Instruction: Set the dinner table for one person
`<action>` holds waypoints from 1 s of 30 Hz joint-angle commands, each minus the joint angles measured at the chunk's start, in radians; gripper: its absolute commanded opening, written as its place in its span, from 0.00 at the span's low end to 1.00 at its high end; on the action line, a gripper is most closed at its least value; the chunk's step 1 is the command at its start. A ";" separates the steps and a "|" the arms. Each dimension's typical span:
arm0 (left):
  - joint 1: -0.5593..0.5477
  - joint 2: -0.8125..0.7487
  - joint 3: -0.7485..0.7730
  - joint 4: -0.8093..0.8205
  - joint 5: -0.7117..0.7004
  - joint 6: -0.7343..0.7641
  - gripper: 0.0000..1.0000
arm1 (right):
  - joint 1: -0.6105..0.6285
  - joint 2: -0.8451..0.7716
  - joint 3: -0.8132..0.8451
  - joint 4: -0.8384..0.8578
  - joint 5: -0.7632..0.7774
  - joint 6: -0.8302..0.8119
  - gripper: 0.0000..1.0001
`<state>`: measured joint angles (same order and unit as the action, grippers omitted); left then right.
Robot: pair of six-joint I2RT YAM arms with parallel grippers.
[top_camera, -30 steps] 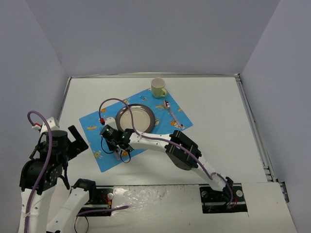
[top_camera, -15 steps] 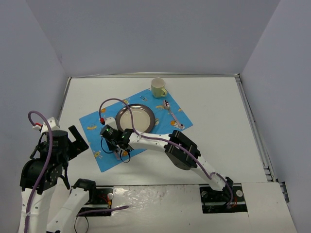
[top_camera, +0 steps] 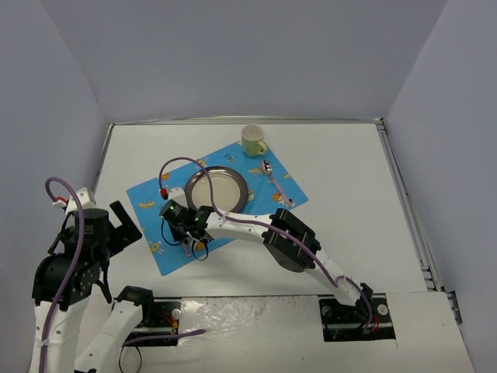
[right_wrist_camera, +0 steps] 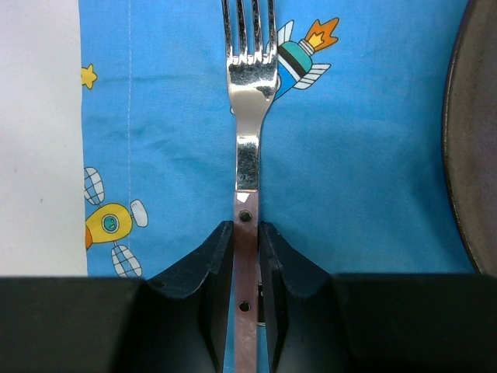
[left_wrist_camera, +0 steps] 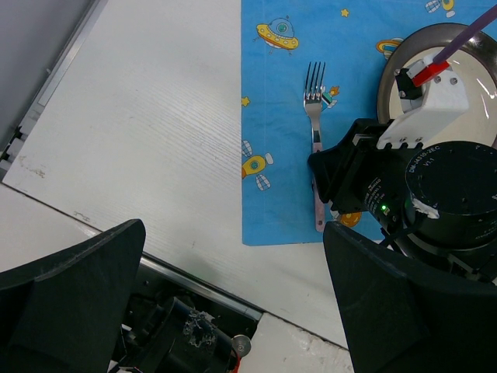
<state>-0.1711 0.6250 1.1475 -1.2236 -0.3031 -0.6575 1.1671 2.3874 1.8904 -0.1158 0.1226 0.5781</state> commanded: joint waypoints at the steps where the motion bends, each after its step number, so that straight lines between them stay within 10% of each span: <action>1: -0.008 0.007 -0.002 0.033 0.002 0.005 0.97 | 0.010 -0.005 0.031 0.031 -0.001 0.009 0.17; 20: -0.007 -0.001 0.001 0.023 0.001 0.006 0.97 | 0.020 0.007 0.045 0.033 -0.001 0.040 0.14; 30: -0.007 0.003 0.016 0.024 0.001 0.009 0.97 | 0.017 -0.062 0.030 0.031 0.033 0.002 0.41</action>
<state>-0.1719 0.6132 1.1343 -1.2240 -0.2963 -0.6579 1.1789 2.3875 1.8908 -0.1016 0.1154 0.6008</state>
